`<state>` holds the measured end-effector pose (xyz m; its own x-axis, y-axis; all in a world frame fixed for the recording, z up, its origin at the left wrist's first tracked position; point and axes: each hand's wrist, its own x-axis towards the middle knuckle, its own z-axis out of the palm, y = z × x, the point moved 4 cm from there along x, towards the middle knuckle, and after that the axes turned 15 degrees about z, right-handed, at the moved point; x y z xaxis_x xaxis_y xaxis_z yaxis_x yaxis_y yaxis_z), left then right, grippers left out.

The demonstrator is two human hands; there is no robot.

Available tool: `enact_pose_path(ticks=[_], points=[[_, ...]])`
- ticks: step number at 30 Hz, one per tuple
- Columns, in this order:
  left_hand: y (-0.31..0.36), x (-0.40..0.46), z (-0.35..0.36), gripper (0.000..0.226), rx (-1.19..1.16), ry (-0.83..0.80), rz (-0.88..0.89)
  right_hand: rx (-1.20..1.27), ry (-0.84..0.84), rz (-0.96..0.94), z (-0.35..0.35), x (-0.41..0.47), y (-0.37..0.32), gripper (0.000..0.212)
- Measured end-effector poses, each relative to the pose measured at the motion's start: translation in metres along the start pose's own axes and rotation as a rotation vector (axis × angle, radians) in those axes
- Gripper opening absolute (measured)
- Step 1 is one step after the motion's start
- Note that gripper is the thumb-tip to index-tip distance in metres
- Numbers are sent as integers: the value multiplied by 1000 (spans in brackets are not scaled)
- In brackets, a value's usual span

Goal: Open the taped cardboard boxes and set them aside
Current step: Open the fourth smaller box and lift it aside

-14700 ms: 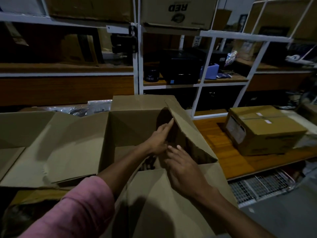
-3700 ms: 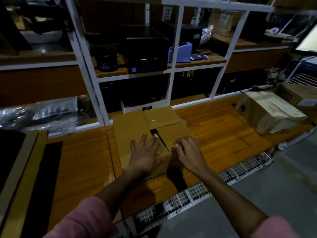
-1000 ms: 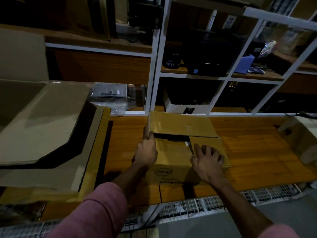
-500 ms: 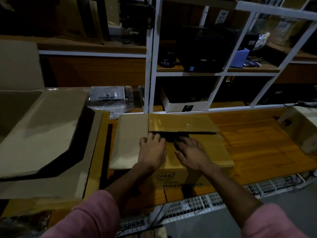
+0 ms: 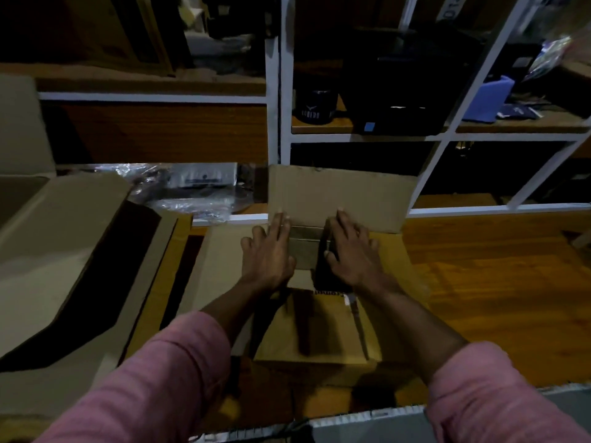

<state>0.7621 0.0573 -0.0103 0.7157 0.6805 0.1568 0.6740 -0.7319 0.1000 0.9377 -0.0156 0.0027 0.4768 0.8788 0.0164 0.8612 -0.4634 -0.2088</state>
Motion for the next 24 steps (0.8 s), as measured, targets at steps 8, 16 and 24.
enact_pose_path(ticks=[8, 16, 24], points=[[-7, -3, 15, 82, 84, 25, 40, -83, 28, 7, 21, 51, 1, 54], [-9, 0, 16, 86, 109, 7, 9, -167, 50, 55, 28, 63, -1, 32], [-8, -10, 14, 57, 88, 40, 32, -144, 72, 55, 8, 31, -27, 43]])
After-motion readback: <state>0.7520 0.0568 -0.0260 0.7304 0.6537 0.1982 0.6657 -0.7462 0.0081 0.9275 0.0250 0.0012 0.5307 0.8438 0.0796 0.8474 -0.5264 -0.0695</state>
